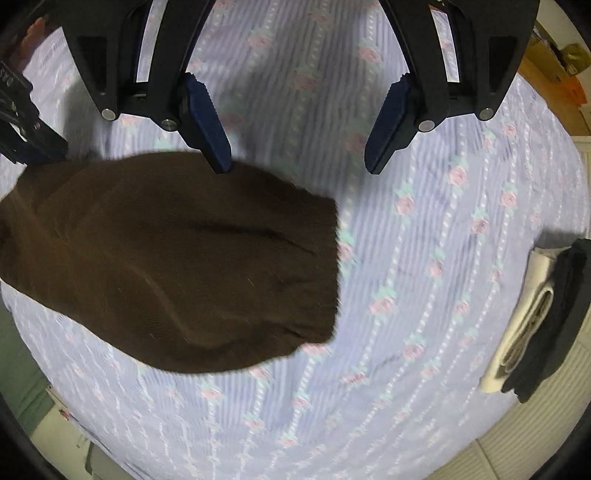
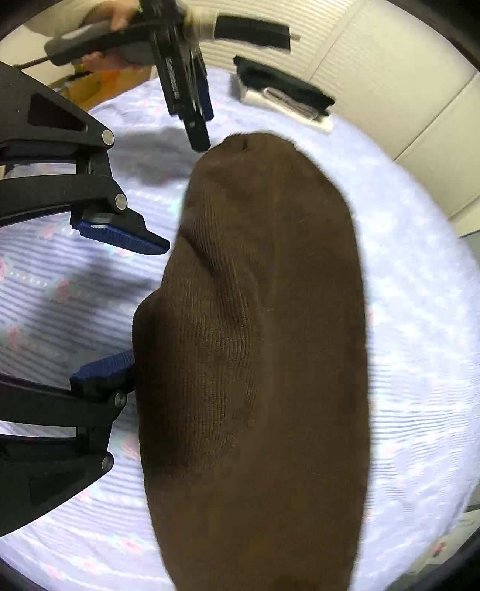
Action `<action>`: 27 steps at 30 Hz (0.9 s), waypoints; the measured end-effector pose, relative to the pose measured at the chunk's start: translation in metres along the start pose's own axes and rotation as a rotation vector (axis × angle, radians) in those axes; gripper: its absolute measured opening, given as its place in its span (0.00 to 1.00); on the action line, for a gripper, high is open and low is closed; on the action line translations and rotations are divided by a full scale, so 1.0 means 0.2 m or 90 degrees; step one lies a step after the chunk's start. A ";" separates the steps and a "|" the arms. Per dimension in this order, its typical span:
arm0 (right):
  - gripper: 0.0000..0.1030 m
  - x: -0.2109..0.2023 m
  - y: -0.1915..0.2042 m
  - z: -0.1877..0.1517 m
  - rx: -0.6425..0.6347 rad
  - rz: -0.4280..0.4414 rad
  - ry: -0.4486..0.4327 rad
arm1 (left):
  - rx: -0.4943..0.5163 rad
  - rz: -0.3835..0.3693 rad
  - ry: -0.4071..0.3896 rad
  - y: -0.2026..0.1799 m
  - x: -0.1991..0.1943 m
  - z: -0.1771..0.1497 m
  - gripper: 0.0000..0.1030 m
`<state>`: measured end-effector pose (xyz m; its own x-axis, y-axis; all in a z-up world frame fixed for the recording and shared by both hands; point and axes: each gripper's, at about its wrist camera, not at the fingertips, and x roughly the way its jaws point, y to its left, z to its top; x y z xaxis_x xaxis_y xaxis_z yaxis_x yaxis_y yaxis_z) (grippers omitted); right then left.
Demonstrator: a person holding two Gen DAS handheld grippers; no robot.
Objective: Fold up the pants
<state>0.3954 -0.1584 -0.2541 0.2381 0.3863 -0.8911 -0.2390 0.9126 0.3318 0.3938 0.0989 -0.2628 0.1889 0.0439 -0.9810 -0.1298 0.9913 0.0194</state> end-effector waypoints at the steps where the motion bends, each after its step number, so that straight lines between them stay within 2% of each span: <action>1: 0.52 0.01 0.00 0.01 -0.015 -0.004 0.003 | 0.000 0.006 0.000 0.01 0.01 0.01 0.72; 9: 0.52 0.18 0.00 0.05 -0.072 -0.029 0.049 | -0.006 0.024 0.023 0.02 0.15 0.10 0.74; 11: 0.49 0.20 -0.02 0.05 -0.080 -0.028 0.065 | -0.012 0.036 0.027 0.02 0.16 0.12 0.74; 14: 0.27 0.20 -0.04 0.04 -0.087 -0.033 0.078 | -0.013 0.066 0.018 0.03 0.15 0.15 0.74; 16: 0.20 0.17 -0.07 0.03 -0.064 -0.005 0.089 | -0.008 0.094 0.013 0.04 0.13 0.16 0.74; 20: 0.19 0.15 -0.05 -0.02 -0.069 -0.009 0.102 | 0.000 0.131 0.025 0.01 0.13 0.14 0.74; 24: 0.19 0.20 -0.09 -0.11 -0.024 -0.012 0.129 | -0.009 0.136 0.064 0.01 0.16 0.06 0.74; 26: 0.18 0.21 -0.07 -0.10 -0.024 -0.019 0.129 | 0.007 0.157 0.065 -0.01 0.14 0.02 0.73; 27: 0.18 0.21 -0.08 -0.10 -0.024 -0.022 0.127 | 0.019 0.186 0.064 -0.01 0.11 0.01 0.72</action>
<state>0.3906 -0.1597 -0.3020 0.0562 0.3175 -0.9466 -0.2694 0.9177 0.2918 0.3997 0.0985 -0.2846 0.0499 0.3161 -0.9474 -0.1355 0.9420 0.3072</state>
